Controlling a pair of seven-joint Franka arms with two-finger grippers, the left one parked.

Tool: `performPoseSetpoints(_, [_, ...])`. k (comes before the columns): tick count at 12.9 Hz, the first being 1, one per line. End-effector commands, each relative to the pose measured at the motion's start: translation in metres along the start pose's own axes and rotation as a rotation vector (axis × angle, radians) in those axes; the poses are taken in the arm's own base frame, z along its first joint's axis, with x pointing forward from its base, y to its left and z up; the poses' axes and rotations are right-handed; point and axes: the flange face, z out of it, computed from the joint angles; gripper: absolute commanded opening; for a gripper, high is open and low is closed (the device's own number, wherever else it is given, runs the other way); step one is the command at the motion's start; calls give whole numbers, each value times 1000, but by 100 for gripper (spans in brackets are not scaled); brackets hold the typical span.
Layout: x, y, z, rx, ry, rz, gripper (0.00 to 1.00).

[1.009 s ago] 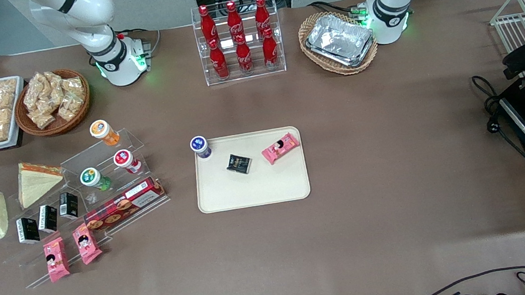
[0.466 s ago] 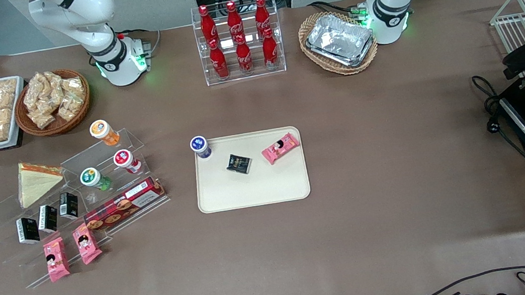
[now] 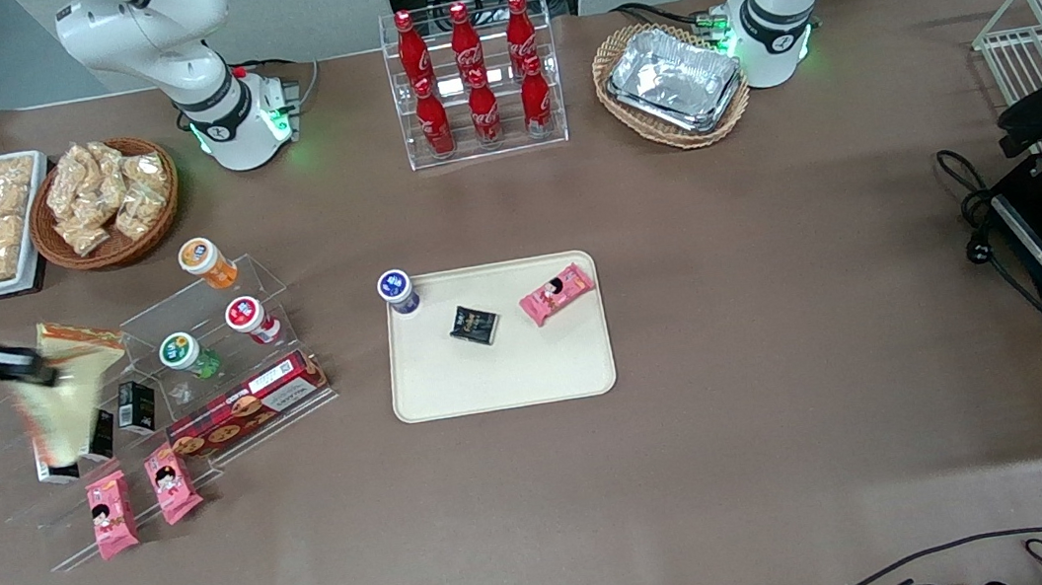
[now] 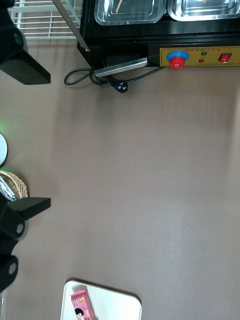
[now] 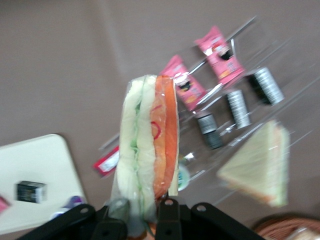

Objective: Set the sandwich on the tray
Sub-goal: 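Carry the held sandwich over to the cream tray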

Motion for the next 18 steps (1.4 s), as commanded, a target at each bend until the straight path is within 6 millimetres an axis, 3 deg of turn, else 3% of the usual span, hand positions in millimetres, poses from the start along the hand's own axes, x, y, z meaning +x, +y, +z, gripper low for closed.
performPoseSetpoints(1, [-38,-120,10,-23,-18,193,0])
performPoseSetpoints(4, [-83,-243,47,-39,26,348,0])
performPoseSetpoints(5, [-100,-280,70,-50,36,414,0])
performPoseSetpoints(7, [-114,-328,106,-11,80,584,0])
performPoseSetpoints(10, [-134,-385,170,53,116,803,0])
performPoseSetpoints(12, [-140,-412,210,98,152,933,0])
performPoseSetpoints(15, [-142,-439,259,122,191,1074,0])
performPoseSetpoints(18, [-148,-447,281,136,200,1259,0])
